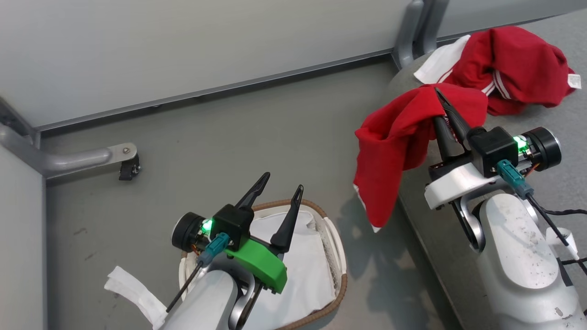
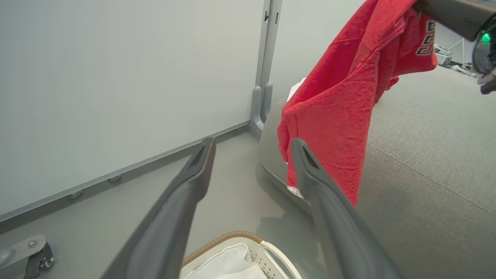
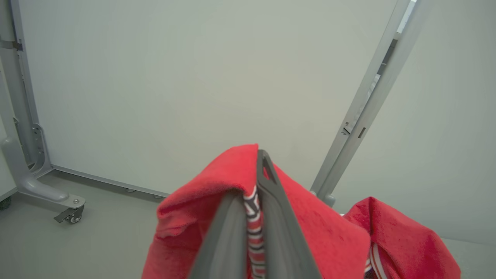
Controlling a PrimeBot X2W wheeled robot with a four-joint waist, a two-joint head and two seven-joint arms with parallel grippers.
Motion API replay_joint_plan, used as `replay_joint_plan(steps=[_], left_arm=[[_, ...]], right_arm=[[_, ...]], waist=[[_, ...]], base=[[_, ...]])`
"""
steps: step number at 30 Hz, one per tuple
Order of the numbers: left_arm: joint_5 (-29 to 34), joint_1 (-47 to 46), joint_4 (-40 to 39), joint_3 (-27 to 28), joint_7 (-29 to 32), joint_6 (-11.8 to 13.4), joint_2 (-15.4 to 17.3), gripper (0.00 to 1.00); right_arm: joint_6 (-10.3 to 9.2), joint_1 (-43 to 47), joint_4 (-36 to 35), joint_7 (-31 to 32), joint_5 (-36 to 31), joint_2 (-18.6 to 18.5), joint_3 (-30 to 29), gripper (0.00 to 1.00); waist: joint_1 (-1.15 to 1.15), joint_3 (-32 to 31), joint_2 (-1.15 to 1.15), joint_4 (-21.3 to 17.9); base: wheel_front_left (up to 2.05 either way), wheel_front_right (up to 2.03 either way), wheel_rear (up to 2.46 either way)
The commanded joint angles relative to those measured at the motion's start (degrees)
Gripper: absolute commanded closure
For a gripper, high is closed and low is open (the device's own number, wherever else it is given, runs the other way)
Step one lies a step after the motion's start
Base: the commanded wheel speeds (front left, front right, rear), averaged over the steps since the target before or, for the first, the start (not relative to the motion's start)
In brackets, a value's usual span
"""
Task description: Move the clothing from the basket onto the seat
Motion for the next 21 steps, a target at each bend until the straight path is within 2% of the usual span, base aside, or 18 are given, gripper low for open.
replay_joint_plan(steps=[1, 11, 15, 21], left_arm=[[0.5, 0.3, 0.1, -0.1, -0.2, -0.2, 0.1, 0.00], [1.7, -0.3, 0.7, -2.3, -0.2, -0.4, 0.2, 0.00], [1.4, -0.7, 0.9, -3.6, -0.2, -0.4, 0.2, 0.00], [1.4, -1.3, 0.9, -5.2, -0.2, -0.4, 0.2, 0.00]], right_arm=[[-0.08, 0.9, -0.4, -0.1, -0.2, -0.3, -0.4, 1.00], [-0.08, 3.4, -0.9, -0.1, -0.1, -0.1, -2.9, 1.00], [-0.08, 4.1, -0.9, -0.1, 0.0, 0.0, -3.7, 1.00], [-0.08, 4.5, -1.2, -0.1, 0.2, -0.2, -5.2, 1.00]], waist=[[0.00, 1.4, 0.00, -4.6], [0.00, 2.4, 0.00, -14.2], [0.00, 2.6, 0.00, -15.7], [0.00, 3.5, 0.00, -15.5]], base=[[0.00, 0.00, 0.00], [0.00, 0.00, 0.00], [0.00, 0.00, 0.00], [0.00, 0.00, 0.00]])
